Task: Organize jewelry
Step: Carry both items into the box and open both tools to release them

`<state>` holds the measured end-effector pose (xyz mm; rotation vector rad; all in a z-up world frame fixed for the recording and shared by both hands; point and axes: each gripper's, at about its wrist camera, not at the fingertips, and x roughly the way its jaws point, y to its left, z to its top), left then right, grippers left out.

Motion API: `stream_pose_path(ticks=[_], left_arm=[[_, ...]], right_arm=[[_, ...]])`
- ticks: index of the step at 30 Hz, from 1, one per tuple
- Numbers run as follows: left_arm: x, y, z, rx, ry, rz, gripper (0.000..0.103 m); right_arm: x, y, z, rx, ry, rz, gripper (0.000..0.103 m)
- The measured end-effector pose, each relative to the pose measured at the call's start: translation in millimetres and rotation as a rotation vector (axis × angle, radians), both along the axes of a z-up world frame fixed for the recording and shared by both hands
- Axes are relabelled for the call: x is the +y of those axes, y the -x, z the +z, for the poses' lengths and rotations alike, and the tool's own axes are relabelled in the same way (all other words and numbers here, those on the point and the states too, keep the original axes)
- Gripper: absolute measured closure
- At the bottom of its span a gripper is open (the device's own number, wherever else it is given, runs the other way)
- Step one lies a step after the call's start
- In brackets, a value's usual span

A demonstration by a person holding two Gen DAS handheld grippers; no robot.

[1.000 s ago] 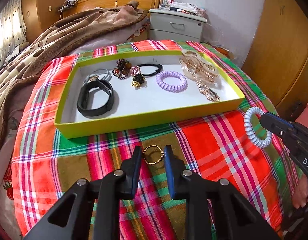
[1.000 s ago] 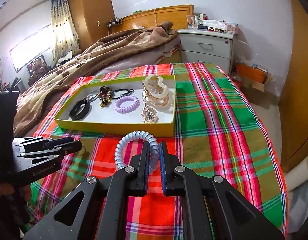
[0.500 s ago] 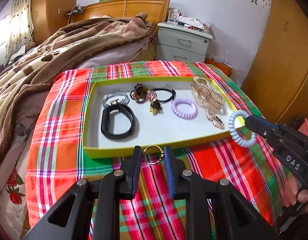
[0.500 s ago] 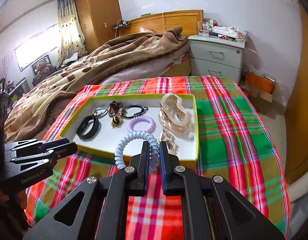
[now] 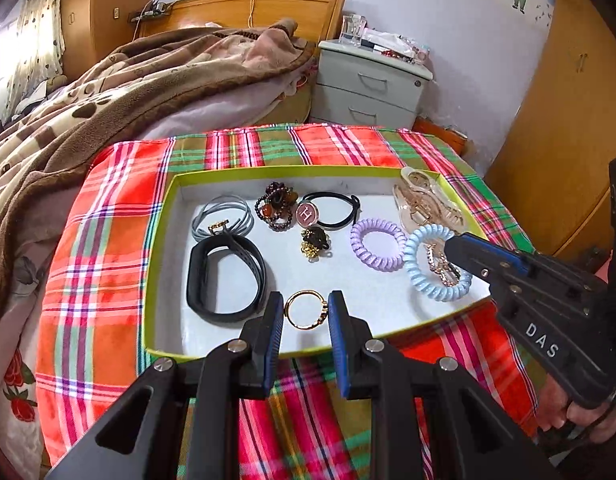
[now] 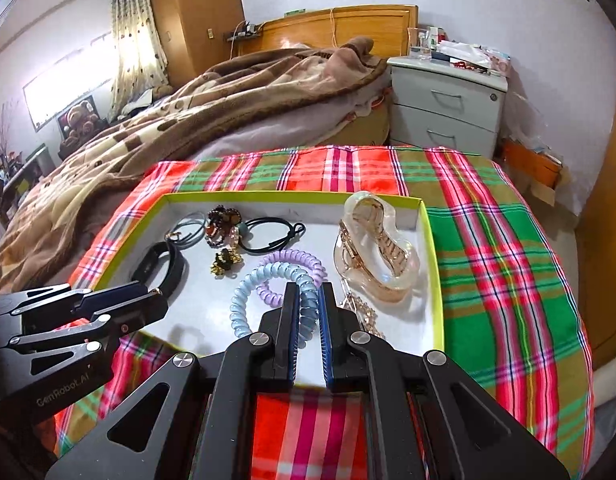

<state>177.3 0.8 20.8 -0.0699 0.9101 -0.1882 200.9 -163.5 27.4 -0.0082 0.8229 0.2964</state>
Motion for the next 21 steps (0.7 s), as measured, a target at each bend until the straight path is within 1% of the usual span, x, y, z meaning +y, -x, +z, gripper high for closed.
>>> stream_pose_path(ticks=[13,21], left_arm=[[-6,-17,-18,0.037,-0.019,-0.007,0.079],[-6,-19,-24,0.048,-0.022,-0.004,0.079]], right_arm=[[10,-14,-18,0.046,0.048,0.018,0.093],[11,-16,-20,0.052,0.058,0.016,0.093]])
